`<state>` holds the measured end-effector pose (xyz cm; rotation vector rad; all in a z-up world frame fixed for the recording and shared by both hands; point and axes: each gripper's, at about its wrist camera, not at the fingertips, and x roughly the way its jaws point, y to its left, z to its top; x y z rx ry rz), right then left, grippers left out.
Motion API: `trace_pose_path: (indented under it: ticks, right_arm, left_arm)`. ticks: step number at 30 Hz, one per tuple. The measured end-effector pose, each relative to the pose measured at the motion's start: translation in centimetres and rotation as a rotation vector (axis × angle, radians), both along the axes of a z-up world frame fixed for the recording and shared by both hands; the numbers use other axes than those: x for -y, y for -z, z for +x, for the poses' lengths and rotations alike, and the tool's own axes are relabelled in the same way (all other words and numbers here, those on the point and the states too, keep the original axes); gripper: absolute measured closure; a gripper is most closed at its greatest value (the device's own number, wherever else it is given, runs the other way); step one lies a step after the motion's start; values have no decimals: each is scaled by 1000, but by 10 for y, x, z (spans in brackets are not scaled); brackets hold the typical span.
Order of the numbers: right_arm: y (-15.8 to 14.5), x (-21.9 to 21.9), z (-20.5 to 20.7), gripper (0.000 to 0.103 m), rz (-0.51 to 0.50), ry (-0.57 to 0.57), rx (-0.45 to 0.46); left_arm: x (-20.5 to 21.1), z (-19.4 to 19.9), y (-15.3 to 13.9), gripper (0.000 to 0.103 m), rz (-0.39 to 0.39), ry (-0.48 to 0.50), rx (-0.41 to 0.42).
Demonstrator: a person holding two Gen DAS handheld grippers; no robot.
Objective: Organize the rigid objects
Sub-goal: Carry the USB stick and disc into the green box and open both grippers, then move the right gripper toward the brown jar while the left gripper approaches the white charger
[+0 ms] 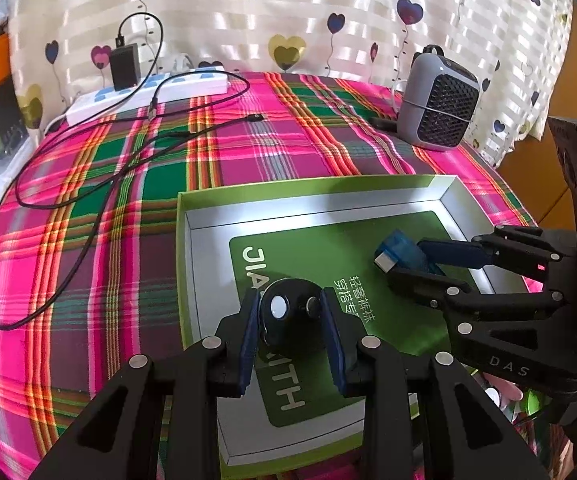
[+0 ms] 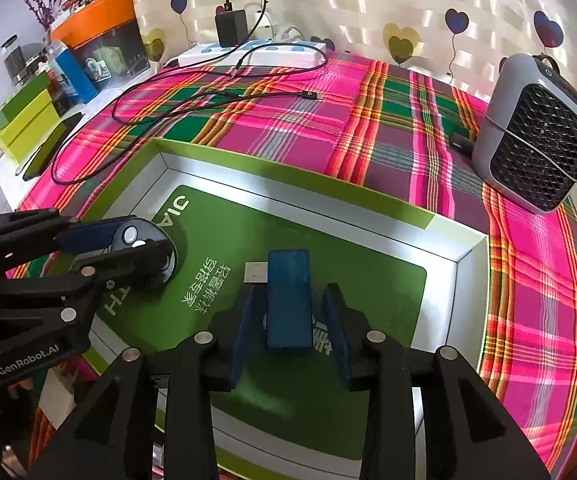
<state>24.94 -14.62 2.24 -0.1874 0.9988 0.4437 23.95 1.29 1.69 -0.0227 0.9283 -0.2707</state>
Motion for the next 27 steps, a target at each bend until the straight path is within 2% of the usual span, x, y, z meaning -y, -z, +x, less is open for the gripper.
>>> trace_pose_path:
  ticks: [7, 13, 18, 27]
  right_arm:
    - [-3, 2, -4, 66, 7, 20, 18]
    - [-16, 5, -19, 66, 7, 31, 82]
    - [-31, 12, -37, 66, 14, 44, 126]
    - [-43, 31, -72, 66, 34, 84, 168]
  left_arm:
    - [-5, -4, -3, 74, -27, -23, 1]
    - [-12, -17, -15, 73, -51, -55, 33]
    - [-14, -40, -29, 73, -53, -46, 78]
    - [-17, -89, -36, 73, -68, -38, 112]
